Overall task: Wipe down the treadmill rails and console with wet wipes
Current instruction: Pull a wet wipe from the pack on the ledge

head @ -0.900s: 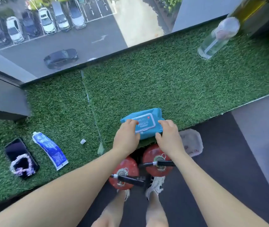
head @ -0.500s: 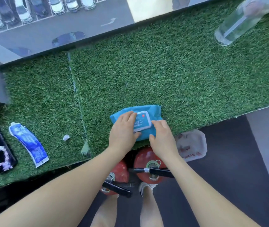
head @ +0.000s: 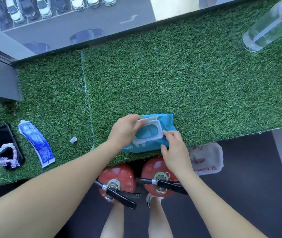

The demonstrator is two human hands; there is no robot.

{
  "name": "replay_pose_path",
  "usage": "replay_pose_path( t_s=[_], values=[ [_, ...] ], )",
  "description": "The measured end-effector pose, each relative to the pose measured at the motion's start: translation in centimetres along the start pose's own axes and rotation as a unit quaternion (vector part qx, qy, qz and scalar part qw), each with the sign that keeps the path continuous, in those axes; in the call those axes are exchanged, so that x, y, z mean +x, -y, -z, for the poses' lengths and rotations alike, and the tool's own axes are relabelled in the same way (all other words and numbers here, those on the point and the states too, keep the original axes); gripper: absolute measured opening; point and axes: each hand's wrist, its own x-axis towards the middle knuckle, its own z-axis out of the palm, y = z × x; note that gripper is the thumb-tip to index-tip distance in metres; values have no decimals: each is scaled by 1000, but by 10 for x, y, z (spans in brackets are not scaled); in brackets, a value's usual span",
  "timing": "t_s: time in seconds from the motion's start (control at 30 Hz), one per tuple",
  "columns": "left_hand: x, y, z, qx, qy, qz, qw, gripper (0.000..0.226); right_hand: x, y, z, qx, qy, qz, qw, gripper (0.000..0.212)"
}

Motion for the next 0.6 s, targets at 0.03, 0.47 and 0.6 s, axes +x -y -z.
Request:
replay_pose_path(
  t_s=[0.03,0.47,0.6],
  values=[
    [4,1,4,-15,-11,17,1000,22,1,0,0,-1,2,-1,1000,46],
    [7,11,-15,-21,-173,-3,985,16,13,18,-12,-18,-91,30,995,24],
    [-5,26,-26,128,-90,-242,958,29,16,17,-19,34,-89,-12,995,26]
  ],
)
